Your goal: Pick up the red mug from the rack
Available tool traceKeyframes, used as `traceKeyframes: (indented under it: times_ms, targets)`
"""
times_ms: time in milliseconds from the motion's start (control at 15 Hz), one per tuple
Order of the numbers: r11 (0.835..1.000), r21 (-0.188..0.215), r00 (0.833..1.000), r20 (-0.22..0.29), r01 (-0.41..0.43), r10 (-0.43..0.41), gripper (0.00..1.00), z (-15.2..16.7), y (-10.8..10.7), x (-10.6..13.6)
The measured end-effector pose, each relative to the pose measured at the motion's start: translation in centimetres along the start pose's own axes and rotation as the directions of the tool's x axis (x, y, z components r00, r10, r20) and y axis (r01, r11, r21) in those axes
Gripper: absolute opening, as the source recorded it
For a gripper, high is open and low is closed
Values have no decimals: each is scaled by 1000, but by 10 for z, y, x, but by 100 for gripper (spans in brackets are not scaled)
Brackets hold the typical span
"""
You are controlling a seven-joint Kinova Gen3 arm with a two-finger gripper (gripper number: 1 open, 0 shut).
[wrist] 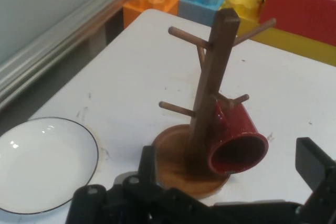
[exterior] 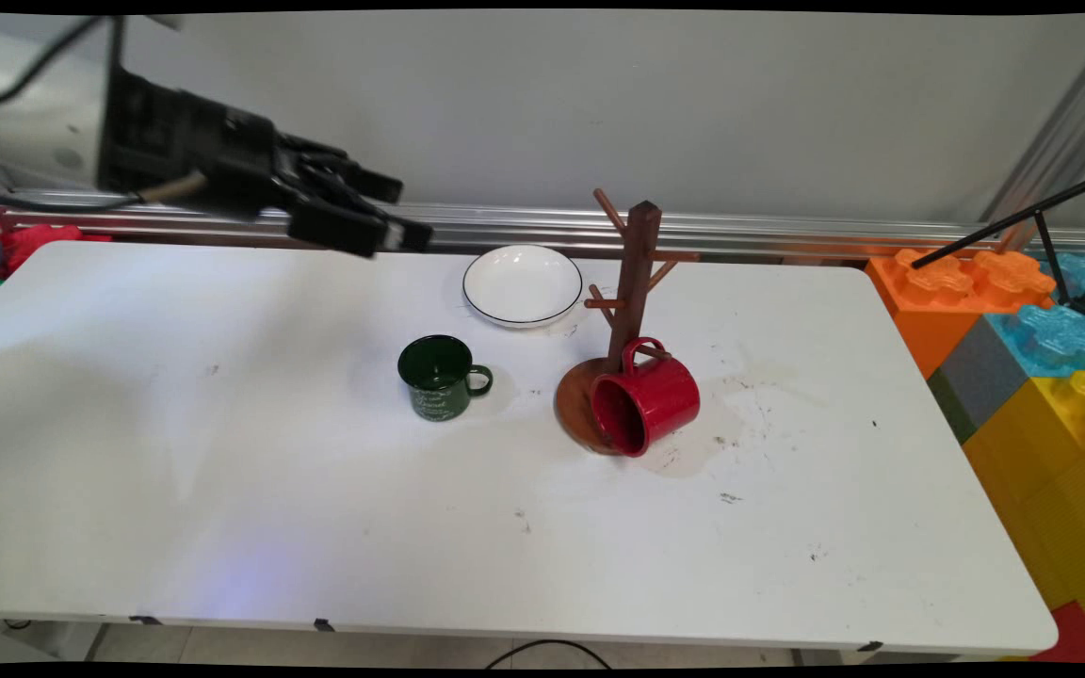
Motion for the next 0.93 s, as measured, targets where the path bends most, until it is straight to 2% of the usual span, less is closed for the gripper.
traceKeyframes:
  times_ms: [267,933]
  targets:
    - [999,26,999,18,32,-32,100,35,25,-8]
    - [996,46,994,65,82,-85,100,98,74,-29]
